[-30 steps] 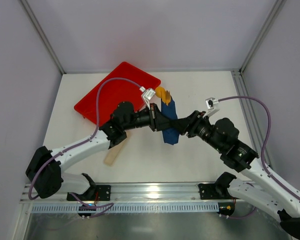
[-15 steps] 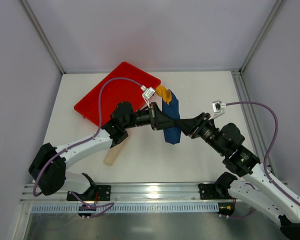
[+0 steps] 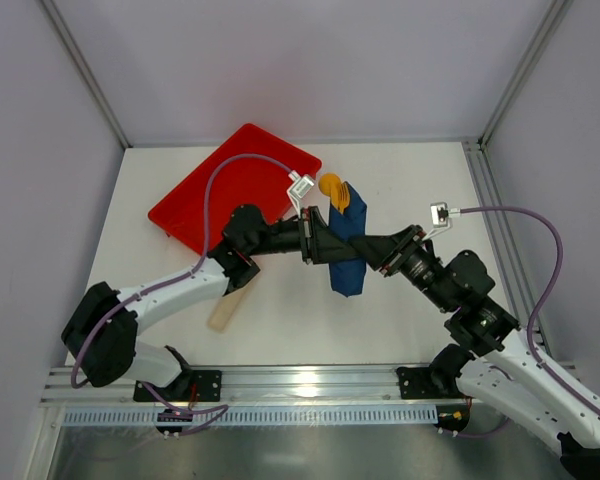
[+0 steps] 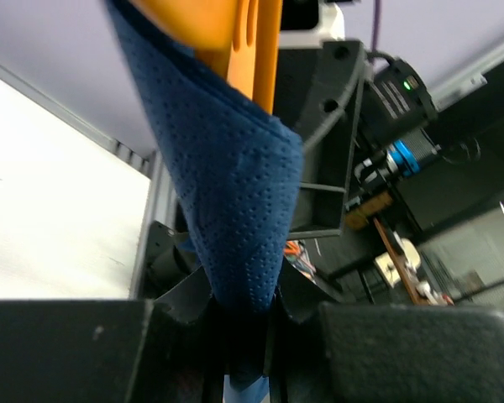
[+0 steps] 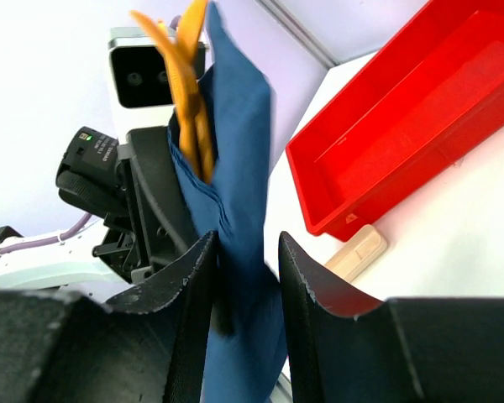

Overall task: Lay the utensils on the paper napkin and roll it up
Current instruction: Roll the napkin.

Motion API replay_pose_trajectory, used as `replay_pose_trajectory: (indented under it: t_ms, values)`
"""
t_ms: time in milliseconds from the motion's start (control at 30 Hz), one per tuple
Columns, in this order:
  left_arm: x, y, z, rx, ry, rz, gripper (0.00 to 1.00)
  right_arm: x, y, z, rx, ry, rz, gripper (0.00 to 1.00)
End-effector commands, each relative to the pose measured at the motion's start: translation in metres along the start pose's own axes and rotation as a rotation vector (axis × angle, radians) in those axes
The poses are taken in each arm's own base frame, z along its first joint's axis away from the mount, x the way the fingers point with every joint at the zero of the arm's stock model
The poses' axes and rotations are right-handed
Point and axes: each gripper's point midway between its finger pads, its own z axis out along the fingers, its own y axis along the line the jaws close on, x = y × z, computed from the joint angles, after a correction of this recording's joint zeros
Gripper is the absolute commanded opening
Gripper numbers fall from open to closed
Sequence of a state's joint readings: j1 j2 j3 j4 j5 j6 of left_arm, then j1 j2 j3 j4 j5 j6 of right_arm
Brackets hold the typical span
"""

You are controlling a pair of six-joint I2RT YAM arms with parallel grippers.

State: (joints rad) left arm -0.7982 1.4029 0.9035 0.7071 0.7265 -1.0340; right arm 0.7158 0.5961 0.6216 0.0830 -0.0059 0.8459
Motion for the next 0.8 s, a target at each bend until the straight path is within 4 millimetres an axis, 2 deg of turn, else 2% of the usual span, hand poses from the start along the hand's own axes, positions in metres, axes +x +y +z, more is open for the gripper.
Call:
replay_pose_trajectory:
  t_ms: [0, 167, 367, 433, 533, 567, 600, 767]
  values:
    - [0.005, -0.044, 0.002, 0.169, 0.058, 0.068, 0.0, 0.002, 0.001, 0.005, -0.017, 0.003, 0.011, 0.37]
    - [0.006, -0.044, 0.002, 0.167, 0.059, 0.067, 0.0, 0.0, 0.004, 0.004, -0.024, -0.001, 0.009, 0.34]
    - [0.006, -0.042, 0.003, 0.156, 0.068, 0.06, 0.02, -0.003, 0.007, 0.001, -0.047, -0.014, -0.004, 0.11]
    - [0.004, -0.044, 0.004, 0.156, 0.068, 0.057, 0.09, -0.005, 0.012, 0.0, -0.064, -0.019, -0.009, 0.04]
    - [0.002, -0.047, 0.004, 0.16, 0.068, 0.058, 0.15, -0.009, 0.02, -0.002, -0.094, -0.029, -0.015, 0.04]
    - [0.001, -0.049, 0.004, 0.162, 0.067, 0.057, 0.27, -0.011, 0.022, -0.003, -0.105, -0.036, -0.017, 0.04]
    - [0.001, -0.05, 0.003, 0.163, 0.064, 0.058, 0.32, -0.012, 0.025, -0.004, -0.113, -0.041, -0.018, 0.04]
    - [0.003, -0.053, 0.004, 0.162, 0.066, 0.054, 0.5, -0.018, 0.034, -0.008, -0.153, -0.062, -0.021, 0.04]
